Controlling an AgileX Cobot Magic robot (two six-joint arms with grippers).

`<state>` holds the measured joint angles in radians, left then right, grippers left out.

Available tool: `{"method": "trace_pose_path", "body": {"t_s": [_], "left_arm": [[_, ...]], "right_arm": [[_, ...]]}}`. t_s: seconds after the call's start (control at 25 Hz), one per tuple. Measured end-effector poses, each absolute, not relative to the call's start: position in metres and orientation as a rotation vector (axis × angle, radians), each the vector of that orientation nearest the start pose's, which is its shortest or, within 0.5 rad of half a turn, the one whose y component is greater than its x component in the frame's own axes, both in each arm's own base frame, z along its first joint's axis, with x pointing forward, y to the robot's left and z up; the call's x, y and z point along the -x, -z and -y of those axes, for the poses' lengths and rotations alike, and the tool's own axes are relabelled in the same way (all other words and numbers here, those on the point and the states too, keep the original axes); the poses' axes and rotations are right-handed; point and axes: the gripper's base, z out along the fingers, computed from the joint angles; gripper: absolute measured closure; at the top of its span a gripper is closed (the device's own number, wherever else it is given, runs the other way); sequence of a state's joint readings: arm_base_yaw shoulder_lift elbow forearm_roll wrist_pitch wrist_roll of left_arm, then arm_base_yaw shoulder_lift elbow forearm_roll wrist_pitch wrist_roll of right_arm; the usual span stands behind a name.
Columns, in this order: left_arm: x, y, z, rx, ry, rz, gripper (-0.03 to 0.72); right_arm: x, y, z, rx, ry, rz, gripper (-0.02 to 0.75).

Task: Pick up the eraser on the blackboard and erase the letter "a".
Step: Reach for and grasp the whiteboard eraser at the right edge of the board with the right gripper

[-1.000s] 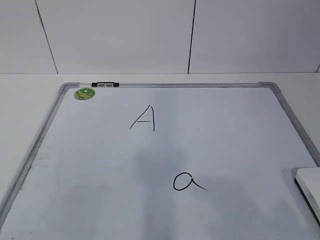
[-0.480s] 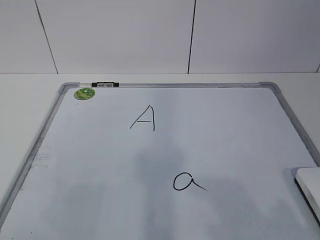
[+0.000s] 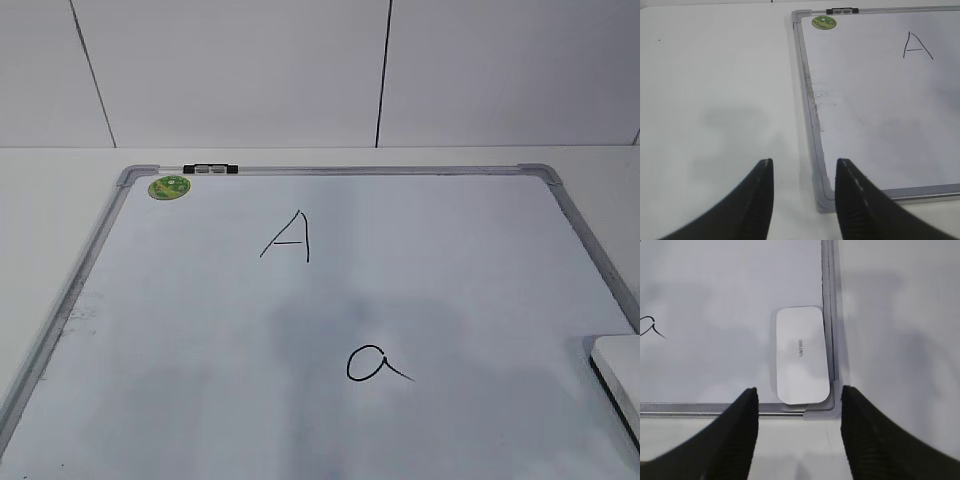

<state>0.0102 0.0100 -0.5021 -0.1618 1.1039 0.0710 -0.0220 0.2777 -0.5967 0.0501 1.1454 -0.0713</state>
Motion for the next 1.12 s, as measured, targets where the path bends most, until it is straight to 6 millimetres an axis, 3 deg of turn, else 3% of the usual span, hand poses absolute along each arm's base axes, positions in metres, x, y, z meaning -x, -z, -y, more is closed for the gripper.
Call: {"method": "trace_pose_path", "body": {"t_s": [0.48,1.12], "left_arm": [[0.006,-0.275,0.013,-0.074,0.146,-2.086,0.381],[0.006,-0.275,0.013,-0.074,0.146,-2.086,0.381]], "right_arm": [[-0.074,-0.284,-0.003,0.054,-0.032,-2.58,0.29],[-0.076,-0.284,-0.003,0.052,-0.038,-2.572,0.305]]}}
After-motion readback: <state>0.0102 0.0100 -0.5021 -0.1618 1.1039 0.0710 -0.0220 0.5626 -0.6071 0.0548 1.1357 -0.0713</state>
